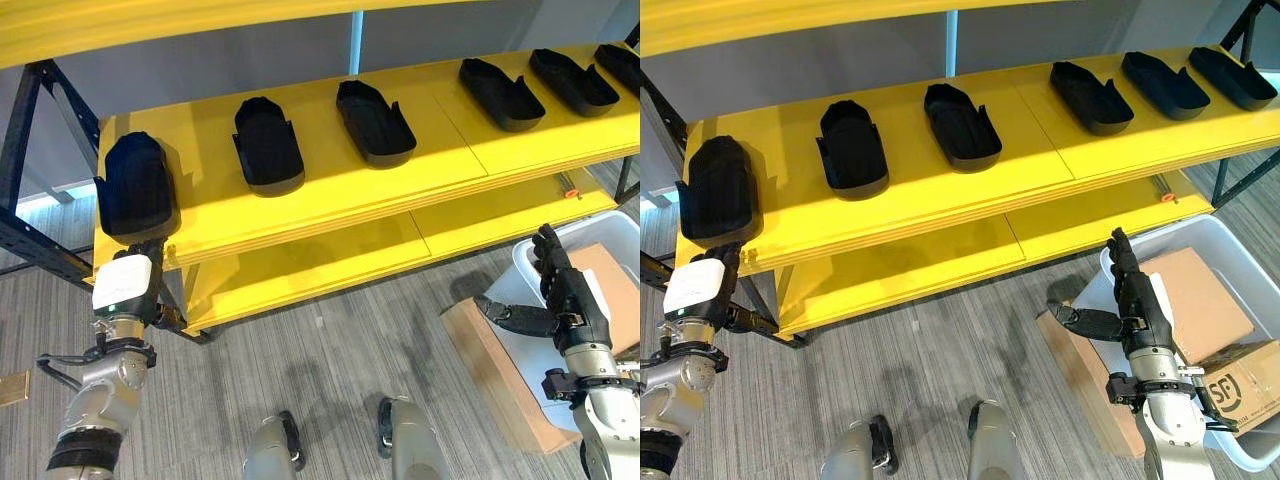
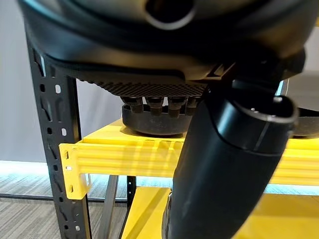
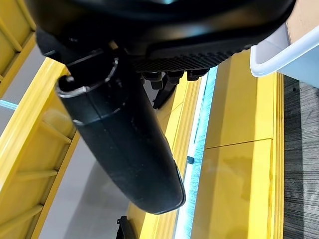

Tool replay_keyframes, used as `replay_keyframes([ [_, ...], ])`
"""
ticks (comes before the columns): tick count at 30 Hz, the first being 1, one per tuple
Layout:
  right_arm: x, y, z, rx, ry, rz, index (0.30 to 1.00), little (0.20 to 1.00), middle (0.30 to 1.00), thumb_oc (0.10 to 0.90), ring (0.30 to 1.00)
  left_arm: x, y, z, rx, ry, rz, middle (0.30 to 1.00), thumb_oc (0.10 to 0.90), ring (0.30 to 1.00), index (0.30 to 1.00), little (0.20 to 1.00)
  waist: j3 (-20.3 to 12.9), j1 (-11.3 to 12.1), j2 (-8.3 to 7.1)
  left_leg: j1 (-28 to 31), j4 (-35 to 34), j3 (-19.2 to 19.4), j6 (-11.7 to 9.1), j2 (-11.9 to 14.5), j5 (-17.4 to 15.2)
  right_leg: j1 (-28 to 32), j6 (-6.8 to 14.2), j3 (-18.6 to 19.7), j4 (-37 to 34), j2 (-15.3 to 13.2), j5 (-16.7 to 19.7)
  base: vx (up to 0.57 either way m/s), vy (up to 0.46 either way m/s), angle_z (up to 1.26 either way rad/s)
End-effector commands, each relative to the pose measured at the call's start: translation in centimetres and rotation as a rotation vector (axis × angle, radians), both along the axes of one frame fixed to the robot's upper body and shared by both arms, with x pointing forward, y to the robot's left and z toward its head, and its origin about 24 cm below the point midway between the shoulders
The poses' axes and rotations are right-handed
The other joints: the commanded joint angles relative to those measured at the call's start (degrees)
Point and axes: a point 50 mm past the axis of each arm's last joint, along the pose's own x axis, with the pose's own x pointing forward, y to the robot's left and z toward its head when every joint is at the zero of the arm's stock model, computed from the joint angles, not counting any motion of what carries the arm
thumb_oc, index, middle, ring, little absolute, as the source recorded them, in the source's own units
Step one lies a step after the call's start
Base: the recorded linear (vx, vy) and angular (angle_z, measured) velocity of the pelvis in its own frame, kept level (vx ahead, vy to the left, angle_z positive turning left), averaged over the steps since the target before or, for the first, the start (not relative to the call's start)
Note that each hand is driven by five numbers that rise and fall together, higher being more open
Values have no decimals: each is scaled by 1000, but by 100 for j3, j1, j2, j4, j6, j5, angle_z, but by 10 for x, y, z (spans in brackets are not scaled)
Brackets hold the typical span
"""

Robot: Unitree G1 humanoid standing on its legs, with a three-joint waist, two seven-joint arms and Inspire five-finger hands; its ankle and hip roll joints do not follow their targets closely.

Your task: Move parts from the plastic box to the shelf.

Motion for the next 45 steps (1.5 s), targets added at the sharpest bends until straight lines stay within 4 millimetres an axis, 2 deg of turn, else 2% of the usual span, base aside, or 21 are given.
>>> replay_keyframes([
  [1,2,3,66,-115,-303,54,1000,1000,1000,900,1000,16,15,62,131,-207,10,1000,900,1000,1000,1000,-245,-80,5,226,77,-367,55,41,-363,417,36,268,-653,148,371,0,0,0],
  [20,2,4,70,-123,-317,66,1000,1000,1000,900,1000,24,19,70,135,-199,15,1000,900,1000,1000,1000,-191,-136,-8,110,217,-346,87,39,-404,281,38,338,-573,146,381,3,4,-2],
  [30,0,4,71,-125,-319,70,1000,1000,1000,900,1000,25,20,62,108,-178,27,1000,900,1000,1000,1000,-159,-149,-32,29,288,-335,106,38,-424,193,30,373,-519,143,397,0,0,0],
  [39,-1,2,71,-122,-320,65,1000,1000,1000,900,1000,27,19,69,110,-192,23,1000,900,1000,1000,1000,-149,-168,-43,-41,317,-323,115,28,-434,128,24,401,-516,162,418,0,0,0],
  [42,-1,3,71,-121,-320,67,1000,1000,1000,900,1000,28,20,70,113,-191,24,1000,900,1000,1000,1000,-158,-173,-25,-11,353,-382,82,25,-581,140,72,467,-473,196,304,58,16,-2],
  [43,-1,3,72,-122,-322,69,1000,1000,1000,900,1000,29,21,73,119,-195,28,1000,900,1000,1000,1000,-120,-188,-40,-82,373,-316,119,41,-464,70,33,428,-494,173,415,-3,14,-7],
  [44,-1,3,72,-121,-321,70,1000,1000,1000,900,1000,30,21,74,122,-194,26,1000,900,1000,1000,1000,-144,-185,-26,-42,387,-375,86,32,-589,93,78,478,-456,197,310,-86,13,-12],
  [45,-1,3,73,-122,-325,69,1000,1000,1000,900,1000,31,21,74,112,-197,28,1000,900,1000,1000,1000,-114,-194,-44,-108,393,-313,128,40,-471,42,30,435,-489,171,425,83,15,-12],
])
